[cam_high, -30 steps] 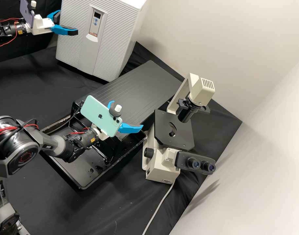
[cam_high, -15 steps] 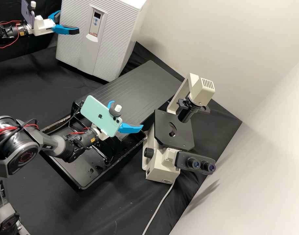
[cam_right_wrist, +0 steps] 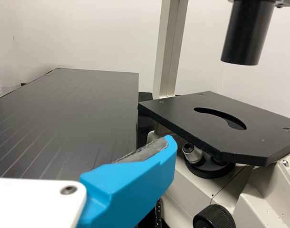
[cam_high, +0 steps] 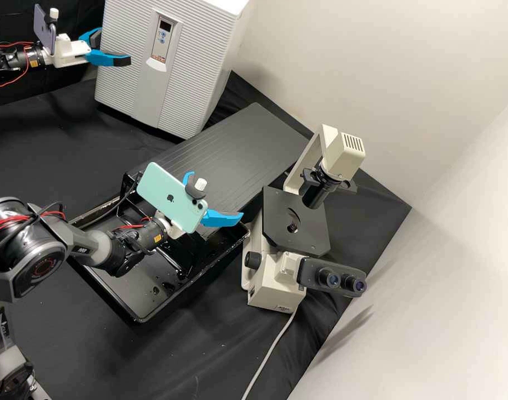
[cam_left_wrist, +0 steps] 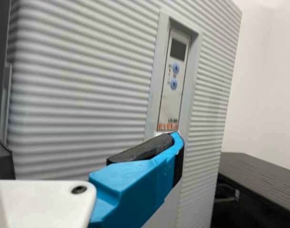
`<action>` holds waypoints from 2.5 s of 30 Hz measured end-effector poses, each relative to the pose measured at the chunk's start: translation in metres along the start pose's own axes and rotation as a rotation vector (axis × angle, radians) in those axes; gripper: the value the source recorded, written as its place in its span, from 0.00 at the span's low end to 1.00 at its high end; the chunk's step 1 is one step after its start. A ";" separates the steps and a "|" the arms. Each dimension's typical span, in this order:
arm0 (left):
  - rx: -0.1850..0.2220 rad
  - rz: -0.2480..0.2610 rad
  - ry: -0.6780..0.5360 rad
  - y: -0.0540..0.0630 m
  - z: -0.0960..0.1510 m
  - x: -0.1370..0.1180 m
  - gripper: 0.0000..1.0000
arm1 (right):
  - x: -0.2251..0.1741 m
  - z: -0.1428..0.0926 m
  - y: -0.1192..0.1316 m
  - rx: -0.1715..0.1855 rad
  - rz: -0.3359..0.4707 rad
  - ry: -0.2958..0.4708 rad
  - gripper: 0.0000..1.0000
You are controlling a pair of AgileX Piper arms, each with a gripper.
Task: Open the incubator door
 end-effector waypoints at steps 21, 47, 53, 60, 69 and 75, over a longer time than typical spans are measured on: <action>-0.018 -0.030 0.015 -0.005 0.005 -0.011 1.00 | 0.000 0.000 0.000 0.000 0.000 0.000 1.00; 0.003 0.004 -0.031 0.018 0.017 -0.005 1.00 | 0.000 0.000 0.000 0.000 0.000 0.000 1.00; -0.013 0.007 -0.032 0.020 0.018 -0.002 1.00 | 0.000 0.000 0.000 0.000 0.000 0.000 1.00; -0.028 0.006 -0.026 0.022 0.017 0.000 1.00 | 0.000 0.000 0.000 0.000 0.000 0.000 1.00; -0.028 0.006 -0.026 0.022 0.017 0.000 1.00 | 0.000 0.000 0.000 0.000 0.000 0.000 1.00; -0.028 0.006 -0.026 0.022 0.017 0.000 1.00 | 0.000 0.000 0.000 0.000 0.000 0.000 1.00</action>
